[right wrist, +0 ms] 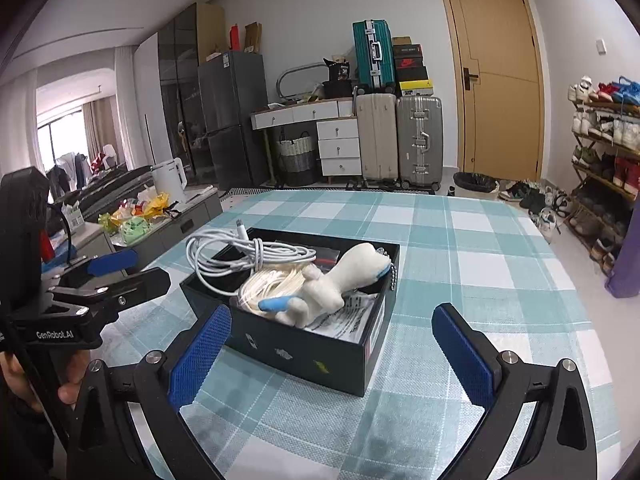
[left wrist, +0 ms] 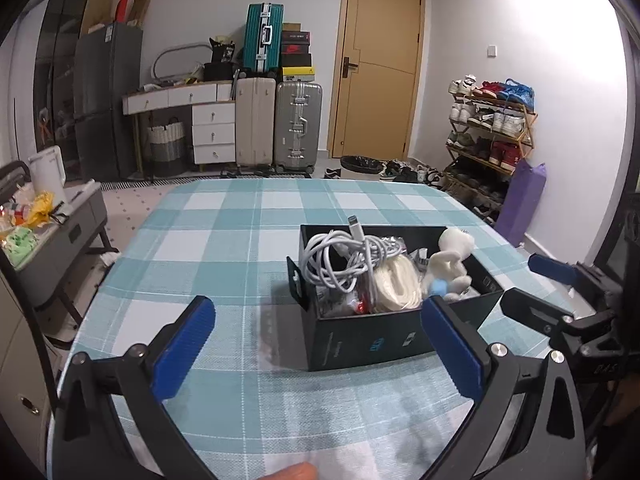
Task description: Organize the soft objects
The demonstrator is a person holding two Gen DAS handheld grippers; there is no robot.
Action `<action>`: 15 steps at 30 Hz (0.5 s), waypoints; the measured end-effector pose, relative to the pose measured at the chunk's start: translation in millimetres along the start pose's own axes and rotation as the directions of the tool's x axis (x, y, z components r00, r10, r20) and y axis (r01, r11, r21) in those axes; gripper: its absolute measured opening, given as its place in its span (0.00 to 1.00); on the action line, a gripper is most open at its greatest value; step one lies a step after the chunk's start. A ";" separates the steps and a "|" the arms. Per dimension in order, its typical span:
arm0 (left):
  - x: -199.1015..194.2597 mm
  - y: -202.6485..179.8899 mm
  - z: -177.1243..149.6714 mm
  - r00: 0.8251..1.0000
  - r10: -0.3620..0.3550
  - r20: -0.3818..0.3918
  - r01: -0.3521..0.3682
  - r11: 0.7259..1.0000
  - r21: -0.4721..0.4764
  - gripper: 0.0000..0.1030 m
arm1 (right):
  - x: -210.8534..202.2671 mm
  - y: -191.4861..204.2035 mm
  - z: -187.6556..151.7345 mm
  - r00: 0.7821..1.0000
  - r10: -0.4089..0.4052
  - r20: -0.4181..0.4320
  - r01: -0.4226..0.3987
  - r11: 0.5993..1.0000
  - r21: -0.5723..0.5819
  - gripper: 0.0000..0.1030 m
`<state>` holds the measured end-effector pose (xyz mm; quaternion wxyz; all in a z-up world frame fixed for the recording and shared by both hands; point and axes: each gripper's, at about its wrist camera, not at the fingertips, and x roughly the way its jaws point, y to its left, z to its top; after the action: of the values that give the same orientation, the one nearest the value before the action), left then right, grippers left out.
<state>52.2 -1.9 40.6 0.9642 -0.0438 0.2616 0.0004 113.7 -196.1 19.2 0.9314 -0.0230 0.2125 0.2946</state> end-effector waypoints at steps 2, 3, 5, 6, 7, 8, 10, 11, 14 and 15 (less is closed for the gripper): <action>1.7 2.0 -5.1 1.000 0.001 0.004 -0.001 1.000 -0.004 1.00 | -1.6 -0.6 -3.0 1.000 0.016 -0.001 -0.016 1.000 0.010 0.99; 2.8 2.7 -6.5 1.000 -0.002 0.003 0.002 1.000 -0.009 1.00 | -2.4 -0.1 -4.2 1.000 0.015 -0.001 -0.015 1.000 0.008 0.99; 4.9 4.1 -10.2 1.000 -0.004 0.001 0.004 1.000 -0.019 1.00 | -3.8 0.8 -6.5 1.000 0.004 0.001 -0.004 1.000 -0.002 0.99; 5.7 4.6 -11.4 1.000 -0.003 0.002 0.003 1.000 -0.019 1.00 | -4.4 1.3 -7.6 1.000 0.000 0.003 0.000 1.000 -0.009 0.99; 6.6 5.1 -12.7 1.000 0.003 0.005 -0.003 1.000 -0.016 1.00 | -5.0 1.8 -8.6 1.000 -0.002 0.005 0.002 1.000 -0.013 0.99; 7.2 5.2 -13.4 1.000 0.008 0.007 -0.007 1.000 -0.016 1.00 | -5.5 2.2 -9.9 1.000 -0.004 0.007 0.004 1.000 -0.019 0.99; 7.5 5.6 -14.9 1.000 0.006 0.012 -0.006 1.000 -0.020 1.00 | -5.1 3.2 -11.1 1.000 -0.010 0.009 0.010 0.999 -0.030 0.99; 7.5 5.8 -15.8 1.000 0.006 0.015 -0.005 1.000 -0.023 1.00 | -5.4 4.0 -11.7 1.000 -0.012 0.011 0.012 0.999 -0.037 0.99; 9.0 6.0 -16.2 1.000 0.011 0.014 -0.011 1.000 -0.027 1.00 | -6.6 4.7 -12.7 1.000 -0.008 0.025 0.009 0.999 -0.043 0.99; 8.7 6.6 -16.8 1.000 0.007 0.015 -0.007 1.000 -0.027 1.00 | -7.2 4.4 -12.8 0.999 -0.005 0.033 0.006 0.999 -0.040 0.99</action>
<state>51.2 3.1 21.2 0.9655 -0.0560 0.2542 0.0078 101.0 -198.5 10.9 0.9349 -0.0374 0.1913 0.2966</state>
